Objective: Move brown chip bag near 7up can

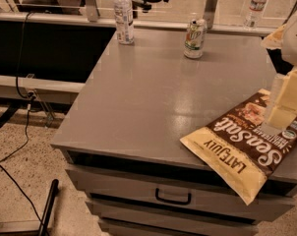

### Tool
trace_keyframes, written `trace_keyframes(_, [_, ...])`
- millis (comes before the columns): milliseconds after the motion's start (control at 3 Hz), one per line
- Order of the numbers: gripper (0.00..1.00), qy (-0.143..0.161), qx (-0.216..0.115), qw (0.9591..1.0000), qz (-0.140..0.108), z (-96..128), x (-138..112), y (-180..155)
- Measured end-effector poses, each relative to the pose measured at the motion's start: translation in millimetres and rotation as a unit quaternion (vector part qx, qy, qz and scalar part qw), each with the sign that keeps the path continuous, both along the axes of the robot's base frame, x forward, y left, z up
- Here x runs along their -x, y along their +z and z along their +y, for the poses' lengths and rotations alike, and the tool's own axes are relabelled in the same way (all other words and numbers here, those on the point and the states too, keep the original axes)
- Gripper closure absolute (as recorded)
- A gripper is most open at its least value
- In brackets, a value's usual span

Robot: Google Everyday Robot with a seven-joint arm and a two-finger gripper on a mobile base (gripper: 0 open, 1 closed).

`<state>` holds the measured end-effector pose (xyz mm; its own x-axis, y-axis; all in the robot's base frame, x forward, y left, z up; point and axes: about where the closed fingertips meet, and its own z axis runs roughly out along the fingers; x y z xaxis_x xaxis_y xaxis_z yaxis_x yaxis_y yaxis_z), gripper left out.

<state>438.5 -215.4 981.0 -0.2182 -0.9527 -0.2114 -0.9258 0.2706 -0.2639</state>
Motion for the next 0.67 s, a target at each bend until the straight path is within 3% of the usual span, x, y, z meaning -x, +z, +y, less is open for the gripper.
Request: trace_keyframes(667, [0.00, 0.001, 0.012, 0.9999, -0.008, -12.8, -6.6, -12.1])
